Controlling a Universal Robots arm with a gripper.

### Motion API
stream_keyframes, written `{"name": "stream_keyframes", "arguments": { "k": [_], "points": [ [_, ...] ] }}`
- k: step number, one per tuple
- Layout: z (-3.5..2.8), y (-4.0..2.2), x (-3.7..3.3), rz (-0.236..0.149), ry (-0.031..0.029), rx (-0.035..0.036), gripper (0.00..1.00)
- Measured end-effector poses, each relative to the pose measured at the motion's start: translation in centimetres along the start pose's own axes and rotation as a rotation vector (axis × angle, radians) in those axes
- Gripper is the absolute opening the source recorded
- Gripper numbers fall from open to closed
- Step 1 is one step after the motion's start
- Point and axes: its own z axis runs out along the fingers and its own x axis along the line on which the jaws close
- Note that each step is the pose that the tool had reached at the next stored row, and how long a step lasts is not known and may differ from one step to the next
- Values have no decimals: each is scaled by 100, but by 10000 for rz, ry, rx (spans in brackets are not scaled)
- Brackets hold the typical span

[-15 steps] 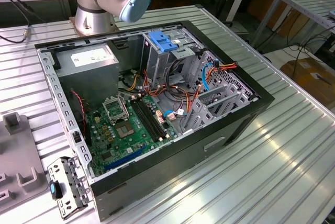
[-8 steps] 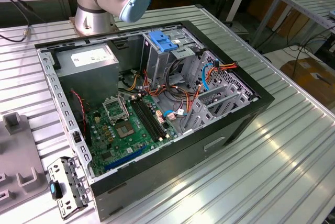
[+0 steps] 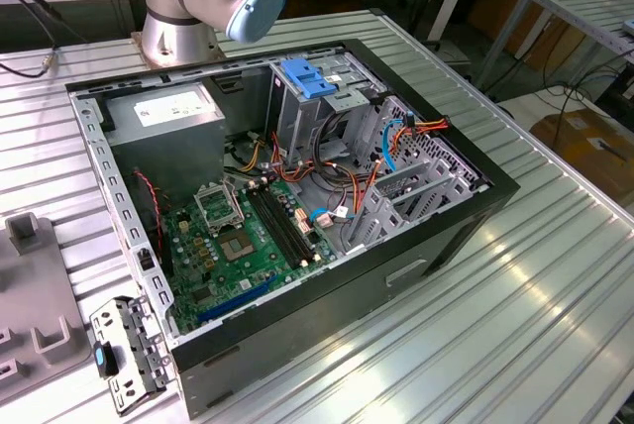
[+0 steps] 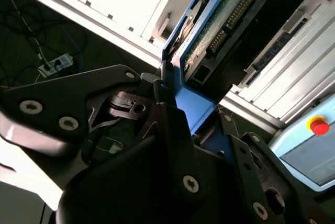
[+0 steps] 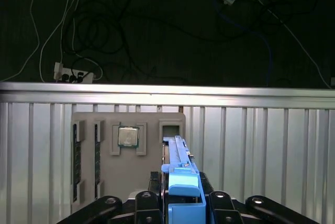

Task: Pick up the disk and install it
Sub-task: 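Pick up the disk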

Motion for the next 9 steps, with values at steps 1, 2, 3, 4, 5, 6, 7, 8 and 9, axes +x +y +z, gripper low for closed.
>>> {"name": "stream_keyframes", "arguments": {
  "k": [1,2,3,4,5,6,7,8,9],
  "points": [
    [-7,0,0,0,0,0,37],
    [-34,0,1,0,0,0,37],
    [-40,0,0,0,0,1,37],
    [-46,0,0,0,0,0,37],
    [-56,0,0,0,0,0,37],
    [-66,-1,0,0,0,0,37],
    [-77,-1,0,0,0,-1,37],
    [-92,0,1,0,0,0,37],
    [-103,-1,1,0,0,0,37]
  ]
}}
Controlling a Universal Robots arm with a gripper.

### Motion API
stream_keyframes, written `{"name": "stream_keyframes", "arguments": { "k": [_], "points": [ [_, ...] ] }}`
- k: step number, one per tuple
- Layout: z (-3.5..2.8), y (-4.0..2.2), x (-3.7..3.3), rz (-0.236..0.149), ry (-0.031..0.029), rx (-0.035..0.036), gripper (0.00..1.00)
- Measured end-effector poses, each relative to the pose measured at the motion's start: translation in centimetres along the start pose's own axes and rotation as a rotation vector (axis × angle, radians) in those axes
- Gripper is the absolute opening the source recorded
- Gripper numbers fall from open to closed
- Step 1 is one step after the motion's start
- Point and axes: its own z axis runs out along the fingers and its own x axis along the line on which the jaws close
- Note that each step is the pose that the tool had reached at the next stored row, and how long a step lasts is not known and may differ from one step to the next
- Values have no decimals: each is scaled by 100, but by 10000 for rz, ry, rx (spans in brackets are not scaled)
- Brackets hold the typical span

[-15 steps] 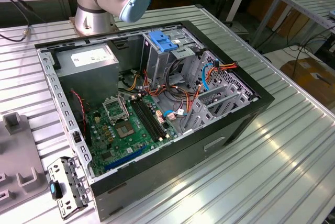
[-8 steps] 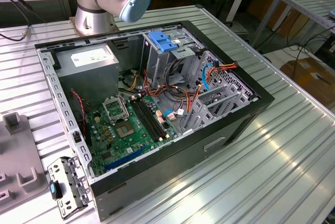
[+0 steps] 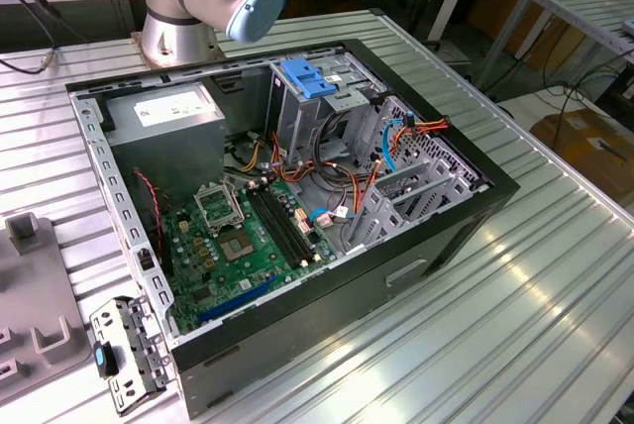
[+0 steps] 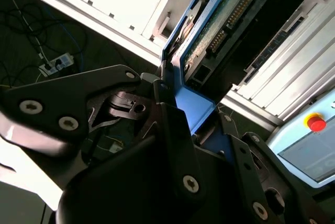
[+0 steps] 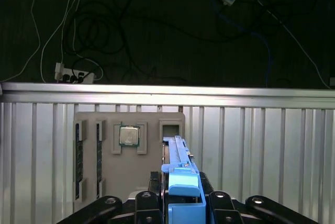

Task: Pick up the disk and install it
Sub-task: 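Pick up the disk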

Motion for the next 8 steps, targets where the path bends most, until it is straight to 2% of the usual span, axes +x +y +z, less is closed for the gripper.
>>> {"name": "stream_keyframes", "arguments": {
  "k": [8],
  "points": [
    [-147,-1,1,-1,0,-1,37]
  ]
}}
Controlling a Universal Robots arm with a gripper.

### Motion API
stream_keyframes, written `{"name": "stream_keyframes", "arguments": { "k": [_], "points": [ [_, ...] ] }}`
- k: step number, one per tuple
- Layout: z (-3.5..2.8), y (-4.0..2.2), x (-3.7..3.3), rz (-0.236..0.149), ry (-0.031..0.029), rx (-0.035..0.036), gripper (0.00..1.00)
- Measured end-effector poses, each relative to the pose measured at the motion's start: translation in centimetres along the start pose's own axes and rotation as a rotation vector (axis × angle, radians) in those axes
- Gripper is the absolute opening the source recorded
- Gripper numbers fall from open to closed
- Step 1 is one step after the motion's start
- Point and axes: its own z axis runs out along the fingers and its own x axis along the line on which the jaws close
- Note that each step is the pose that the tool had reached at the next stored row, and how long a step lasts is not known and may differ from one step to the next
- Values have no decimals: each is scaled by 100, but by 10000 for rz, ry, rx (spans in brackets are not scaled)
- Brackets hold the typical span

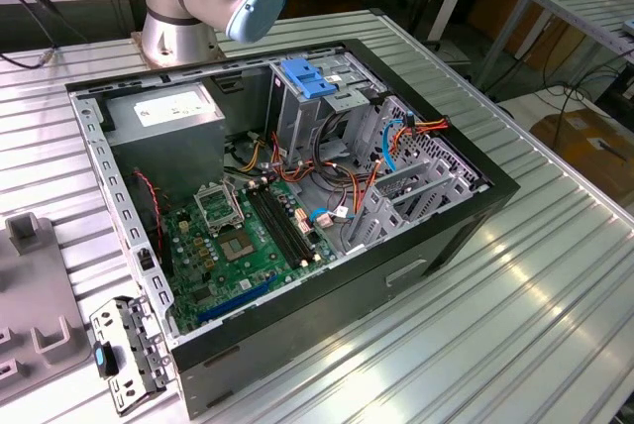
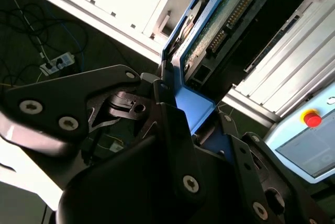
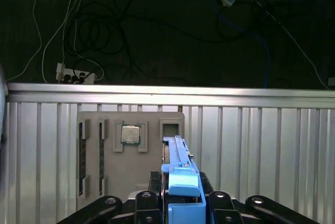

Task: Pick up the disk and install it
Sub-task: 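Pick up the disk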

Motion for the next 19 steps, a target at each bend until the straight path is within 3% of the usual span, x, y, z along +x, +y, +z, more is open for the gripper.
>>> {"name": "stream_keyframes", "arguments": {
  "k": [11,19],
  "points": [
    [-173,-1,1,0,0,0,37],
    [-342,-2,2,0,0,0,37]
  ]
}}
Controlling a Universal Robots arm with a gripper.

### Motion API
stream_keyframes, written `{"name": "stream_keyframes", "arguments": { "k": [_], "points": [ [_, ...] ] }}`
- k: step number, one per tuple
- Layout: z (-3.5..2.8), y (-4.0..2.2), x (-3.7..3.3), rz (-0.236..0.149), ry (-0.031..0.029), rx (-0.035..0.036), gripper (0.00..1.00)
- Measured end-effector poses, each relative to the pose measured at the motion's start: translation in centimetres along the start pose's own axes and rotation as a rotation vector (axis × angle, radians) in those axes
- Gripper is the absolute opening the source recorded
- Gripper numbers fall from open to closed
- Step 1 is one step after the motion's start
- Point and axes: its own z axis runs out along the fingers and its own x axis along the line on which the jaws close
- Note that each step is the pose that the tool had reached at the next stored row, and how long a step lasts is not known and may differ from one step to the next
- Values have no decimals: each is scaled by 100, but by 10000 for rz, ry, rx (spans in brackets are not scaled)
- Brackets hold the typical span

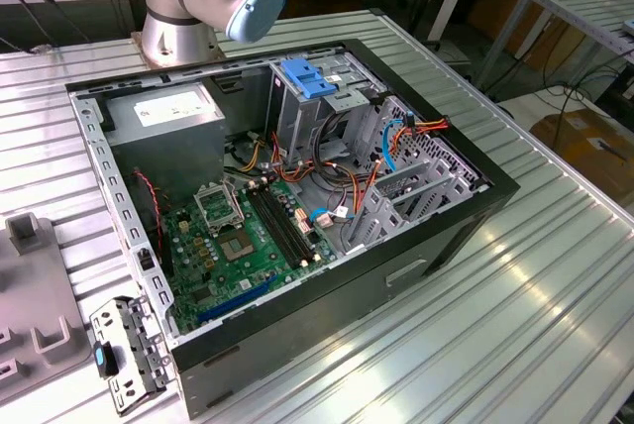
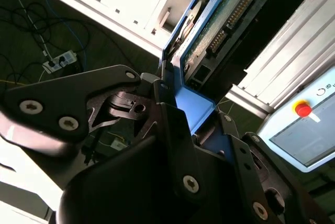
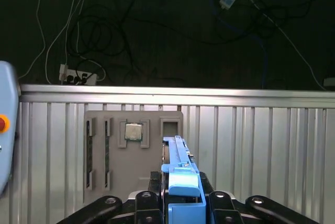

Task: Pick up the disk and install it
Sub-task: 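Pick up the disk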

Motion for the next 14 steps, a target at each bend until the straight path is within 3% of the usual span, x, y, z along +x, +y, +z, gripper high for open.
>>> {"name": "stream_keyframes", "arguments": {
  "k": [8,14],
  "points": [
    [-157,-1,1,0,0,-1,37],
    [-171,-1,1,0,0,-3,37]
  ]
}}
